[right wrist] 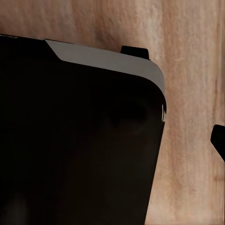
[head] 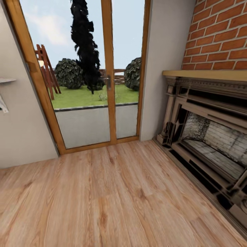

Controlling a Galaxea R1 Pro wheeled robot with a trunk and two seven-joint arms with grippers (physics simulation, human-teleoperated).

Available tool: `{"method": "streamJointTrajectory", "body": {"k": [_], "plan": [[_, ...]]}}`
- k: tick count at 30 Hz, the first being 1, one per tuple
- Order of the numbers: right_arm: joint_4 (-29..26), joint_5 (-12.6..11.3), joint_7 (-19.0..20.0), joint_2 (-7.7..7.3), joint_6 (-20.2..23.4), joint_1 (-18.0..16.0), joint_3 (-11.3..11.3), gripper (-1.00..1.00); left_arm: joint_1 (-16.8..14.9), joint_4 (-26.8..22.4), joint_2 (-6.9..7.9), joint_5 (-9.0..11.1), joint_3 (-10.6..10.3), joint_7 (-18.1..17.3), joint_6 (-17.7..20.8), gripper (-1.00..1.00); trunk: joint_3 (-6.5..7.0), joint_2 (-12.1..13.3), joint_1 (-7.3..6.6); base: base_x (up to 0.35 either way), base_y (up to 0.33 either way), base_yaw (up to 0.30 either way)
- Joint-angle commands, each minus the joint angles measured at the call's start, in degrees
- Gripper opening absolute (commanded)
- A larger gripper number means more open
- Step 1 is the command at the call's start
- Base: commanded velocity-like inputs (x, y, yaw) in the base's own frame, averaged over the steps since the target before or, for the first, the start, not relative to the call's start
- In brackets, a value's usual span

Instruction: Turn on the radio receiver that's on the table in the living room.

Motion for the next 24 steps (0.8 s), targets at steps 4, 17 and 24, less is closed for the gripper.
{"method": "streamJointTrajectory", "body": {"k": [4,17,24], "plan": [[-0.02,0.00,0.00,0.00,0.00,0.00,0.00,1.00,-0.01,0.00,0.00,0.00,0.00,-0.01,0.00,1.00,-0.20,0.00,0.00,-0.245,-0.218,0.237],[-0.03,0.00,0.00,0.00,0.00,0.00,0.00,1.00,-0.01,0.00,0.00,0.03,0.00,0.03,0.00,1.00,-0.86,0.00,0.00,-0.253,-0.210,0.237],[-0.03,0.00,-0.01,0.00,0.00,0.00,0.00,1.00,-0.02,0.00,0.00,0.04,0.00,0.00,0.00,1.00,-1.21,0.00,0.00,-0.091,-0.039,0.238]]}}
